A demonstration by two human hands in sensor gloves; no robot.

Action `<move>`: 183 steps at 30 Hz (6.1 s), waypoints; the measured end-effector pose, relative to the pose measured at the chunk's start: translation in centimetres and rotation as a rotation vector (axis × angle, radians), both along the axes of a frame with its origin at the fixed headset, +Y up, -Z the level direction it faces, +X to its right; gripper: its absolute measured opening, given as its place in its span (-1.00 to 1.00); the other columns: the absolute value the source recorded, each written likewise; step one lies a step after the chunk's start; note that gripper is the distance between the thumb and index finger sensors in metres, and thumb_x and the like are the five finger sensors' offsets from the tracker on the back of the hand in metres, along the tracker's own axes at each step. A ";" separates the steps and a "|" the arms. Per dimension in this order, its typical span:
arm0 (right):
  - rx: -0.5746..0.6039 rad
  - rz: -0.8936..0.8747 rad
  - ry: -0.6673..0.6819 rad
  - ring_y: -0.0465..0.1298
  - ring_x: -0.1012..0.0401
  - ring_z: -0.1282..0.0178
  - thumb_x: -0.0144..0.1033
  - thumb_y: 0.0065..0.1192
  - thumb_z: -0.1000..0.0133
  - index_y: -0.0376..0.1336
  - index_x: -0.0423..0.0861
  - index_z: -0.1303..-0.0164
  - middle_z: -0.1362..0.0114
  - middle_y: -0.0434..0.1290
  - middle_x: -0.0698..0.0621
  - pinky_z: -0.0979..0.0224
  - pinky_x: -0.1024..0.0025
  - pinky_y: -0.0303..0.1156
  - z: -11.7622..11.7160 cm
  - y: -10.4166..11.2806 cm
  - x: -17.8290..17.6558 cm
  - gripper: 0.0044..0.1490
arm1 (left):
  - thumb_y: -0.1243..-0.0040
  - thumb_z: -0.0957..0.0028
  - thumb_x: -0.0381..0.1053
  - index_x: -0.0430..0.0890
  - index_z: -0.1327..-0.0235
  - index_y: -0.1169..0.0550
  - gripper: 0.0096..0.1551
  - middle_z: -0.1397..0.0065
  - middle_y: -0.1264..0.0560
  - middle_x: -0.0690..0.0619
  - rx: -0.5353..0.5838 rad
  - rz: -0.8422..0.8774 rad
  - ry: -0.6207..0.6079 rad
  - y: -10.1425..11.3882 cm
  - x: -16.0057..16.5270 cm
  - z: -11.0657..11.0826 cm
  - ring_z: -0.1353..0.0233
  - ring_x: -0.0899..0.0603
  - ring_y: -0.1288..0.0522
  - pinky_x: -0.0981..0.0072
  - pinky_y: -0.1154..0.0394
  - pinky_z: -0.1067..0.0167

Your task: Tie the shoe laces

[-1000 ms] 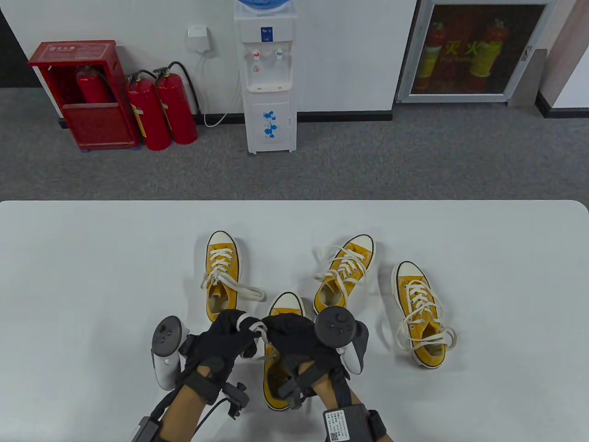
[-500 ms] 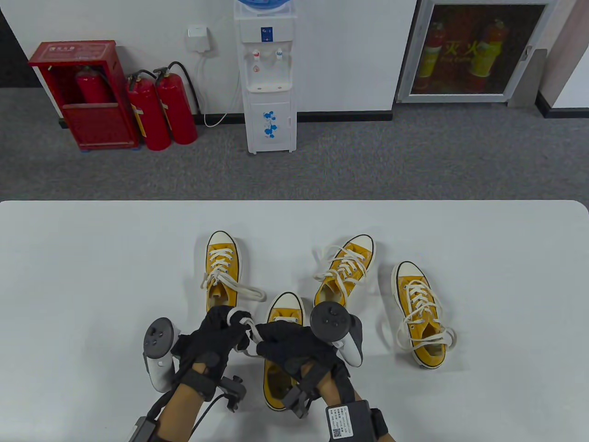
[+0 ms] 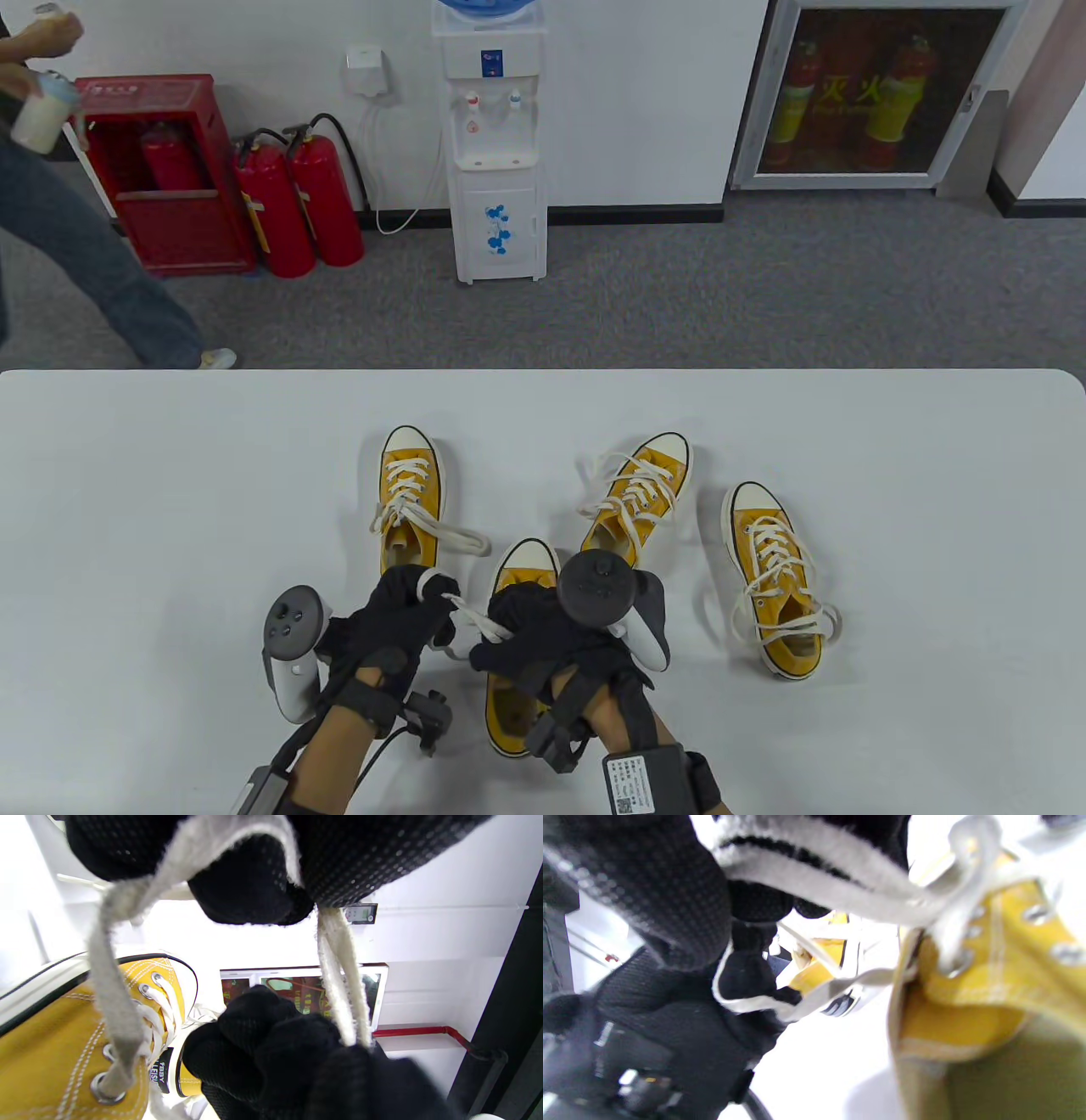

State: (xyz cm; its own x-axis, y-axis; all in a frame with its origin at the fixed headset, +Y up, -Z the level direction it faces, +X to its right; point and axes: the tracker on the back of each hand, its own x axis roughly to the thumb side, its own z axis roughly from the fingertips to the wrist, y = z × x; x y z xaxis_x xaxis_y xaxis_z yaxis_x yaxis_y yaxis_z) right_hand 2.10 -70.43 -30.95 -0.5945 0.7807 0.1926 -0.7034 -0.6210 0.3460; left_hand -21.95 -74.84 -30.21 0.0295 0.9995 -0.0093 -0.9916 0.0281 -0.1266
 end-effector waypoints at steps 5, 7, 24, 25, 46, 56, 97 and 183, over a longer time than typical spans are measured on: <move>0.117 0.126 -0.007 0.56 0.00 -0.22 -0.11 0.55 0.07 0.50 -0.11 0.02 -0.43 0.41 -0.09 -0.52 -0.31 0.12 0.0 1.1 0.4 -0.50 | -0.38 0.01 0.02 0.15 -0.06 -0.50 -0.61 -0.27 -0.62 0.06 -0.013 0.011 0.004 -0.2 -0.1 0.0 0.20 -0.04 -0.70 -0.13 -0.57 -0.05; 0.141 0.161 -0.021 0.62 0.04 -0.13 -0.15 0.52 0.04 0.50 -0.13 -0.01 -0.42 0.42 -0.11 -0.49 -0.23 0.23 0.0 1.6 0.8 -0.51 | -0.38 0.01 0.03 0.15 -0.07 -0.49 -0.60 -0.26 -0.62 0.06 -0.016 0.007 -0.002 -0.2 0.0 0.0 0.20 -0.04 -0.70 -0.13 -0.58 -0.05; -0.008 0.094 -0.066 0.54 0.04 0.00 0.01 0.50 0.09 0.63 0.00 0.03 -0.23 0.56 -0.06 -0.39 -0.16 0.25 -0.5 2.8 3.5 -0.47 | -0.37 0.00 0.05 0.15 -0.08 -0.49 -0.60 -0.26 -0.62 0.06 0.004 -0.028 -0.024 -0.2 0.6 0.0 0.20 -0.04 -0.70 -0.13 -0.57 -0.05; -0.015 0.077 -0.061 0.57 0.06 0.06 0.00 0.50 0.09 0.63 -0.01 0.02 -0.19 0.59 -0.06 -0.34 -0.15 0.29 -0.6 2.8 3.4 -0.48 | -0.37 0.00 0.05 0.15 -0.08 -0.49 -0.60 -0.26 -0.62 0.06 0.004 -0.029 -0.026 -0.2 0.6 0.0 0.20 -0.04 -0.70 -0.13 -0.57 -0.05; -0.041 -0.021 0.003 0.62 0.10 0.00 -0.30 0.44 0.05 0.31 -0.04 -0.43 -0.08 0.59 0.06 -0.47 -0.19 0.28 -1.0 1.7 3.2 -0.24 | -0.36 -0.01 0.06 0.14 -0.09 -0.47 -0.60 -0.27 -0.61 0.06 -0.041 0.037 0.001 -1.0 -0.3 -0.3 0.18 -0.04 -0.70 -0.14 -0.57 -0.07; -0.034 -0.068 -0.030 0.60 0.06 -0.01 -0.52 0.32 0.07 0.29 -0.05 -0.44 -0.25 0.51 -0.02 -0.43 -0.17 0.35 -1.4 1.8 4.0 -0.23 | -0.34 -0.01 0.06 0.14 -0.10 -0.47 -0.59 -0.28 -0.60 0.06 -0.036 0.063 0.013 -1.0 -0.6 -0.3 0.07 -0.08 -0.72 -0.18 -0.54 -0.14; 0.143 0.072 -0.521 0.64 0.12 0.22 -0.51 0.30 0.04 0.56 0.01 -0.13 -0.17 0.61 -0.06 -0.26 -0.09 0.44 3.3 -0.9 22.2 -0.46 | -0.18 -0.03 -0.02 0.11 -0.16 -0.43 -0.59 -0.10 -0.63 -0.01 -0.059 -0.433 0.307 -0.1 -11.7 1.9 0.25 -0.06 -0.68 -0.19 -0.56 -0.05; -0.358 -0.767 0.142 0.45 -0.14 -0.53 -0.09 0.39 -0.01 0.46 -0.21 -0.11 -0.54 0.35 -0.04 -0.52 -0.48 -0.02 -0.9 -3.7 3.4 -0.41 | -0.22 -0.02 0.07 0.10 -0.17 -0.44 -0.56 0.00 -0.67 0.07 -0.068 -0.541 0.290 0.0 -11.4 2.2 0.36 -0.01 -0.69 -0.13 -0.61 0.02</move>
State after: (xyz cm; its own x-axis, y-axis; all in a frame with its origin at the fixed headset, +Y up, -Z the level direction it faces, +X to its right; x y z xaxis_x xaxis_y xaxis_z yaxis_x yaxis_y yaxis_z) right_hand 5.49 -74.10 -31.87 0.1336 0.9850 -0.1090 -0.8193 0.1717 0.5471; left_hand -33.32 -74.84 -28.05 0.5191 0.8403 -0.1565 -0.8332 0.5383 0.1266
